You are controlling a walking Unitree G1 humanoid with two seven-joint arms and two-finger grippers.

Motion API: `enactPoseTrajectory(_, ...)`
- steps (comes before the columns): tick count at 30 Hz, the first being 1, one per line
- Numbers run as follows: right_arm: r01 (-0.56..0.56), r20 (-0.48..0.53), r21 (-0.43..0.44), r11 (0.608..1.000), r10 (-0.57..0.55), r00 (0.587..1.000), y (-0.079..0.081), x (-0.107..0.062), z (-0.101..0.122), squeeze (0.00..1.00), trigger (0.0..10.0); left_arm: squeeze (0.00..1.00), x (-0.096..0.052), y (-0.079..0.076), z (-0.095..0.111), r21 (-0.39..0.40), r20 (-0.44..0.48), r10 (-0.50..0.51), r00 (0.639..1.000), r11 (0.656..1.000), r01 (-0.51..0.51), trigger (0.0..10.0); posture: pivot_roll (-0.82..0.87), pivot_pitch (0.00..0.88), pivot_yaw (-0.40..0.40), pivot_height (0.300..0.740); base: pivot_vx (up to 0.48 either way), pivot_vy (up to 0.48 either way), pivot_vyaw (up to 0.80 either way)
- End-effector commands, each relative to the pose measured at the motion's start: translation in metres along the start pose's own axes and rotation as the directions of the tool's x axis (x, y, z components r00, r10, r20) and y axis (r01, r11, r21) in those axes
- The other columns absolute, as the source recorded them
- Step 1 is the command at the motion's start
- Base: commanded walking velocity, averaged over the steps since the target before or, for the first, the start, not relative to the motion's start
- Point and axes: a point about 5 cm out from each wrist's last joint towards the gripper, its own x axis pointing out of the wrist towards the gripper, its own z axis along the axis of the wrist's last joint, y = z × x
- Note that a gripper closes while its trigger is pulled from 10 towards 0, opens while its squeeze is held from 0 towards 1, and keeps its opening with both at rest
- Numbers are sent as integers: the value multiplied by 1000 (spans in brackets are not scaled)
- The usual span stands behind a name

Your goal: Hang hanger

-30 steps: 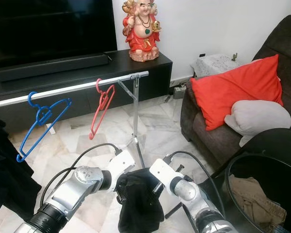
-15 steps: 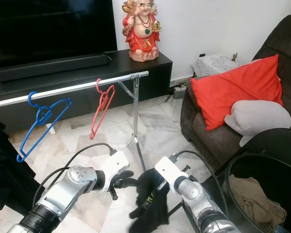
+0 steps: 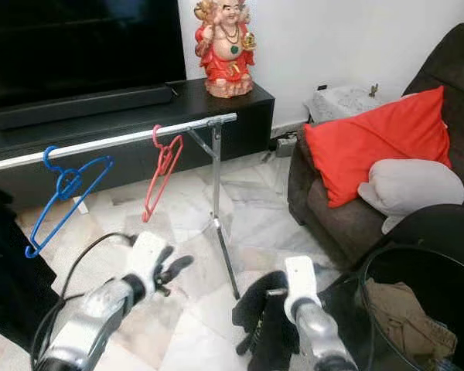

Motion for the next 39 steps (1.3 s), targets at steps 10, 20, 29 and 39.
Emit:
enactPoseTrajectory(10,9,193,163,987,-41,980,5,-1,25,0,10000,0,-19,10,-7,-45,102,161,982,987,-157,10000,87,6,14,740,0,0,0)
enactPoseTrajectory(20,14,229,174,985,-54,972,6,-4,27,0,10000,0,-19,9,-9,-65,99,185,978,982,-179,10000,98,0,21,740,0,24,0)
enactPoseTrajectory(29,25,231,174,984,-65,971,8,-4,25,0,10000,0,-15,6,-6,-43,100,155,983,987,-152,10000,93,0,35,740,0,333,0)
enactPoseTrajectory(39,37,230,169,985,-76,970,7,-4,26,0,10000,0,-13,4,-2,-40,108,129,986,991,-125,10000,93,0,41,740,0,362,0)
